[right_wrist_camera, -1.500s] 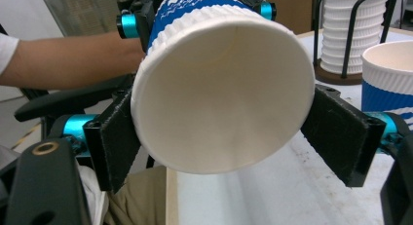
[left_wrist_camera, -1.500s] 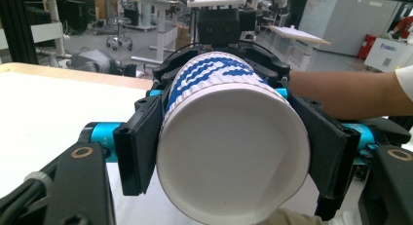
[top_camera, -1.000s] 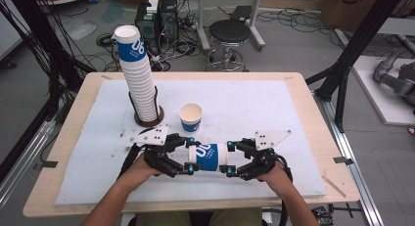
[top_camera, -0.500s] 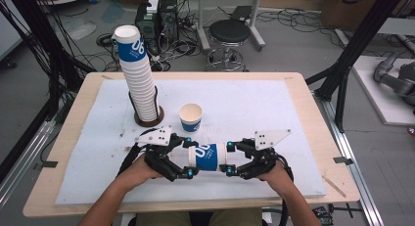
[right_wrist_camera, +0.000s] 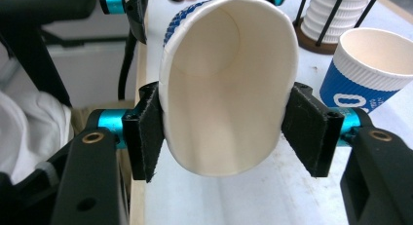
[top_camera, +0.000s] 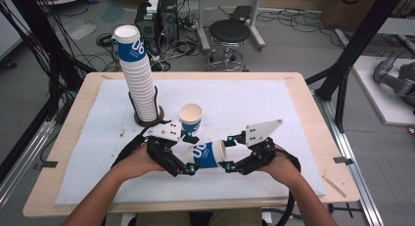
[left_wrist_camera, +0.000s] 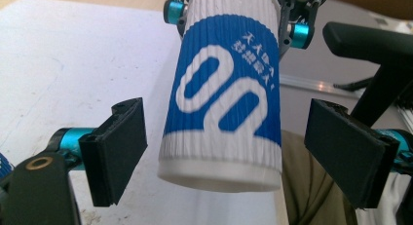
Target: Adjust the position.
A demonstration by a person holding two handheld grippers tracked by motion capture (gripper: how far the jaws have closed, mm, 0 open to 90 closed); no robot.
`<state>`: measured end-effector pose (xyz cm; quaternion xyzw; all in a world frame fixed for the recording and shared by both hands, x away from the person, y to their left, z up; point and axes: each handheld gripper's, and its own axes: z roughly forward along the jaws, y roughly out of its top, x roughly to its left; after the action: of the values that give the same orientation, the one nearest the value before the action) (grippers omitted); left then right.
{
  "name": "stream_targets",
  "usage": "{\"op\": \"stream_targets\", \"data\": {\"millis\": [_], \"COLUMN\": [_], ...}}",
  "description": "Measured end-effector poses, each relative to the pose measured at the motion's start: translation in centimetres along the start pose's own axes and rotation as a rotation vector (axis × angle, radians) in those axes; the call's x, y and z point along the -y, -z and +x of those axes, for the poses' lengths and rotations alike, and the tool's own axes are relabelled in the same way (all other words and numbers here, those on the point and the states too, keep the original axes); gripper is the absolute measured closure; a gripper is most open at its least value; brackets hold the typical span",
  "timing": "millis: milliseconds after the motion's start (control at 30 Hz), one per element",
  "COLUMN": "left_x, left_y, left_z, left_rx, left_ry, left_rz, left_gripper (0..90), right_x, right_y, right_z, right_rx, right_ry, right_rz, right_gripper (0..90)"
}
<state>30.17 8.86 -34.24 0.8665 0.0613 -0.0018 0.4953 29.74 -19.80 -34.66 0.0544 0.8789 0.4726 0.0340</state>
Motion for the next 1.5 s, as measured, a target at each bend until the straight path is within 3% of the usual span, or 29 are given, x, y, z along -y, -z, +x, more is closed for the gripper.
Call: {"op": "stream_targets", "data": {"millis": [233,467,633,1033,1367,1500], "left_x": [-1.3,-1.3,-1.4,-1.1,-0.7,-0.4], "left_y": [-1.0,-2.4,-2.9,-4.1,-4.6,-4.5], "left_z": [0.3,0.4,0.4,0.3,0.2,0.2], "left_rx": [0.019,0.022,0.026,0.040,0.060,0.058], "left_ry": [-0.019,-0.021,-0.023,-0.017,-0.018,-0.017], "left_rz": [0.120,0.208,0.226,0.260,0.275,0.230], "left_gripper": [16.0,19.9,21.1,27.8,31.8,31.5], "right_x": [-2.1,-3.5,-4.3,-5.2,-5.2,-5.1], "right_y": [-0.2,-0.6,-1.1,-2.1,-2.6,-2.6], "right_z": [-0.1,0.1,0.4,0.7,0.7,0.6], "right_rx": [0.005,0.012,0.010,0.003,-0.010,-0.015], "right_ry": [0.055,0.096,0.122,0.146,0.153,0.141], "right_rz": [0.116,0.216,0.292,0.394,0.432,0.427], "right_gripper": [36.5,36.2,35.5,34.0,34.0,30.1]}}
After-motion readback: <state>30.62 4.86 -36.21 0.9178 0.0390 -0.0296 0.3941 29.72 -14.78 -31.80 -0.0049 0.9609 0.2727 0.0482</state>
